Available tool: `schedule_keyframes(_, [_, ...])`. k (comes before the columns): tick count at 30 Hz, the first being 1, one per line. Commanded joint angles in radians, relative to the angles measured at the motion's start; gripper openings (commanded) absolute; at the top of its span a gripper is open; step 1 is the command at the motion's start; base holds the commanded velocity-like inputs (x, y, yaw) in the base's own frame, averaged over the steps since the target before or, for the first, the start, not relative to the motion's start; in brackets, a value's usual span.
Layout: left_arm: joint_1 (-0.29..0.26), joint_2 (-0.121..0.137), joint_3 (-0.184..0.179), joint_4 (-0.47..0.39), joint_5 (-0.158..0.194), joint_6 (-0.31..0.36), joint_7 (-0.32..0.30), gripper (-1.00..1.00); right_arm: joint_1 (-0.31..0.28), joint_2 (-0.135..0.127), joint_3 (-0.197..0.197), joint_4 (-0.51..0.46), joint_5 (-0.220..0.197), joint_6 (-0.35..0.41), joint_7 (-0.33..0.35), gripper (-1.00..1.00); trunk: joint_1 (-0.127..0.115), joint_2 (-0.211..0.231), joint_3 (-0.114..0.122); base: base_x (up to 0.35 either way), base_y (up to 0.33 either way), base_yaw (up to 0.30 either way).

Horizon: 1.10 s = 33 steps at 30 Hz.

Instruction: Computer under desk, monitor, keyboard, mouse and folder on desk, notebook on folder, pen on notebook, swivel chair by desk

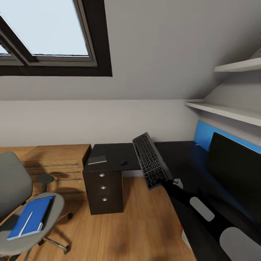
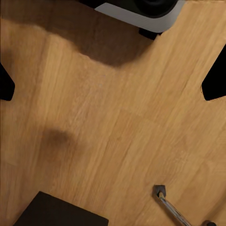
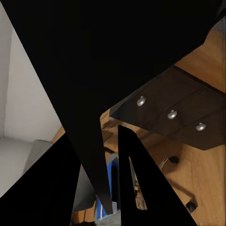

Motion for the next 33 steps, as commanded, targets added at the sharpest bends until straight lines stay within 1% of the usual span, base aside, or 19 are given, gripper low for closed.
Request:
schedule_keyframes(1, [0.0, 0.001, -0.007, -0.001, 0.011, -0.002, -0.004, 1.0, -0.001, -0.001, 0.004, 0.001, -0.011, 0.001, 0.002, -1.0, 0.0, -0.002, -0.002, -0.335, -0.001, 0.0])
schedule_keyframes(8, [0.0, 0.0, -0.007, -0.001, 0.011, -0.002, -0.004, 1.0, -0.001, 0.0, 0.004, 0.004, -0.011, -0.004, 0.002, -1.0, 0.0, -0.002, -0.002, -0.336, -0.032, 0.0])
schedule_keyframes(19, [0.0, 0.0, -0.007, -0.001, 0.012, -0.002, -0.004, 1.0, -0.001, -0.001, 0.003, 0.004, -0.011, -0.004, 0.005, -1.0, 0.0, -0.002, -0.002, -0.326, -0.101, 0.0])
schedule_keyframes(24, [0.0, 0.001, -0.006, -0.001, 0.013, -0.002, -0.004, 1.0, 0.0, -0.001, 0.003, 0.006, -0.011, -0.003, 0.009, -1.0, 0.0, -0.002, -0.002, -0.132, -0.202, 0.0])
schedule_keyframes(33, [0.0, 0.001, -0.006, -0.001, 0.014, -0.003, -0.004, 1.0, 0.0, -0.002, 0.002, 0.006, -0.014, 0.0, 0.012, -1.0, 0.0, -0.002, -0.002, -0.019, -0.034, 0.0])
